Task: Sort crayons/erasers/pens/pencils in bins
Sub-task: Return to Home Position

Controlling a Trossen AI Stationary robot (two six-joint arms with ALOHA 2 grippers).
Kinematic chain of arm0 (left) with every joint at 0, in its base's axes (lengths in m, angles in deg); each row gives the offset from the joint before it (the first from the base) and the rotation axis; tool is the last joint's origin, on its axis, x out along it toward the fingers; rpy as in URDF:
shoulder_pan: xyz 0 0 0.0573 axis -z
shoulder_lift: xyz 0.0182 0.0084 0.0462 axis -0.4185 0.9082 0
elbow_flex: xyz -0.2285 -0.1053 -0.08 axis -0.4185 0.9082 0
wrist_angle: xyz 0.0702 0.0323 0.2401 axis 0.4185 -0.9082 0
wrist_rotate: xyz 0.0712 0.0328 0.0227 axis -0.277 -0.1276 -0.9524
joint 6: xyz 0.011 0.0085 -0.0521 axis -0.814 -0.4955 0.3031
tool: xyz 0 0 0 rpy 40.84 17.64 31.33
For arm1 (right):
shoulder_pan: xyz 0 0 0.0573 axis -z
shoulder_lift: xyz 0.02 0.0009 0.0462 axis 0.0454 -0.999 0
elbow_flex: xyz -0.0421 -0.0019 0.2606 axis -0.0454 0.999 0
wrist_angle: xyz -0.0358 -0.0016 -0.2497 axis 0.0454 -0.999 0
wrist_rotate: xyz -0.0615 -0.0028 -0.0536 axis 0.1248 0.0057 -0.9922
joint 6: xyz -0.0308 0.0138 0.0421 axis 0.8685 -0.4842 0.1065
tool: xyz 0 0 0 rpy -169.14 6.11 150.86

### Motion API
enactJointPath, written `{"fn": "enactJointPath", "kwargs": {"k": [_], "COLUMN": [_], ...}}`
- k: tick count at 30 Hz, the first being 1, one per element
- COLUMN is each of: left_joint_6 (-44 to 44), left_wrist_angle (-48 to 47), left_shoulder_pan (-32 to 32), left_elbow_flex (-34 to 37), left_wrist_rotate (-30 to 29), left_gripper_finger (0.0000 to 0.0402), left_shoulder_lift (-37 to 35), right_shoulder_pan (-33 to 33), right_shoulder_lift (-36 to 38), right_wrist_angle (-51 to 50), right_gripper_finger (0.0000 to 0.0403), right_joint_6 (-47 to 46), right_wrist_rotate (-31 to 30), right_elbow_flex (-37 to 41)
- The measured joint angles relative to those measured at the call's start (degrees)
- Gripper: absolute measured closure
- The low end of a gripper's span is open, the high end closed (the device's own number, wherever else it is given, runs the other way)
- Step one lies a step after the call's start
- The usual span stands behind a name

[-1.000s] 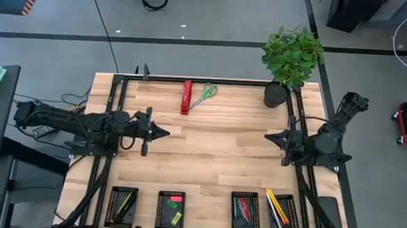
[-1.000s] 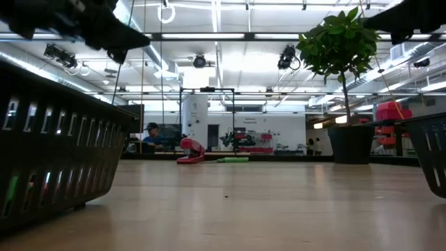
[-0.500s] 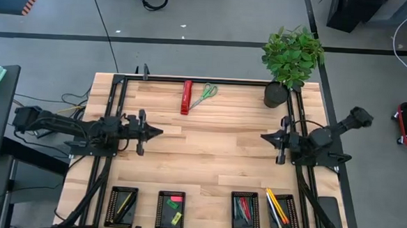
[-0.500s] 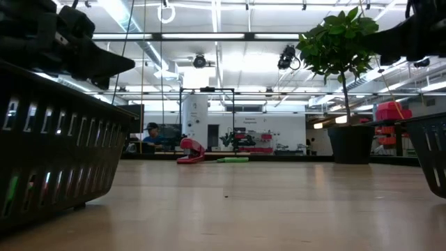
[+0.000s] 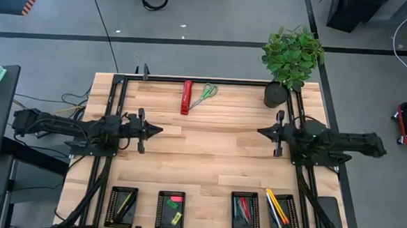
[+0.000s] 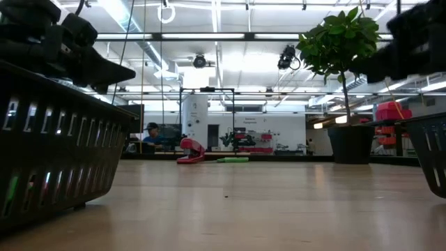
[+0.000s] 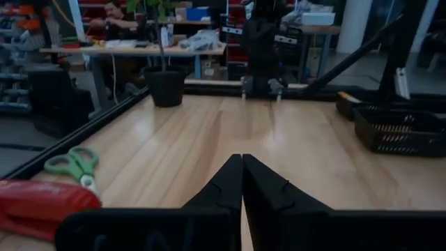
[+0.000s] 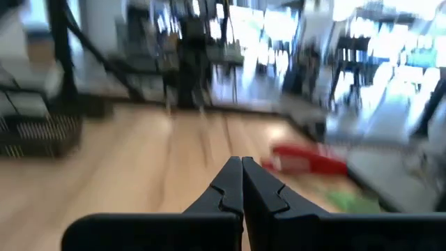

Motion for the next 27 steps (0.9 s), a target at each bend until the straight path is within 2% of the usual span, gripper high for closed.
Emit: {"fn": "enactJointPath", "kwargs": {"k": [2,5,8,11,15,19,23,27], "left_joint_6": [0.7,1.1,0.7,0.2,-2.0,-4.6,-6.4,-5.7], "left_wrist_angle": [-0.8,-1.2,-1.3,-1.5,-3.0,-3.4,1.9,4.4], "left_shoulder_pan": [-0.3,-0.2,-0.3,-0.2,0.5,1.1,1.0,0.9], "left_elbow_flex": [0.1,0.1,0.1,0.1,0.1,0.2,0.2,0.2], "left_wrist_rotate": [-0.2,-1.3,-3.4,-2.8,-0.5,0.1,0.0,0.1], "left_gripper_finger": [0.0393,0.0393,0.039,0.0394,0.039,0.0368,0.0364,0.0391], "left_shoulder_lift": [0.0,-0.1,-0.5,-0.8,-0.7,-0.7,-1.2,-2.5], "right_shoulder_pan": [1.7,2.1,2.1,2.2,2.2,2.2,2.2,2.2], "right_shoulder_lift": [0.0,-2.2,-3.5,-3.5,-3.3,-3.3,-3.3,-2.8], "right_wrist_angle": [-2.7,-0.4,1.0,2.1,3.4,3.3,7.2,8.7], "right_gripper_finger": [0.0396,0.0396,0.0396,0.0396,0.0396,0.0396,0.0396,0.0396], "right_joint_6": [-1.9,-3.5,-2.2,-0.8,-0.2,-0.2,1.9,1.3], "right_wrist_rotate": [0.2,4.4,1.4,-1.7,0.6,2.0,3.7,5.0], "right_elbow_flex": [1.4,2.8,3.2,3.2,3.3,3.3,3.3,3.4]}}
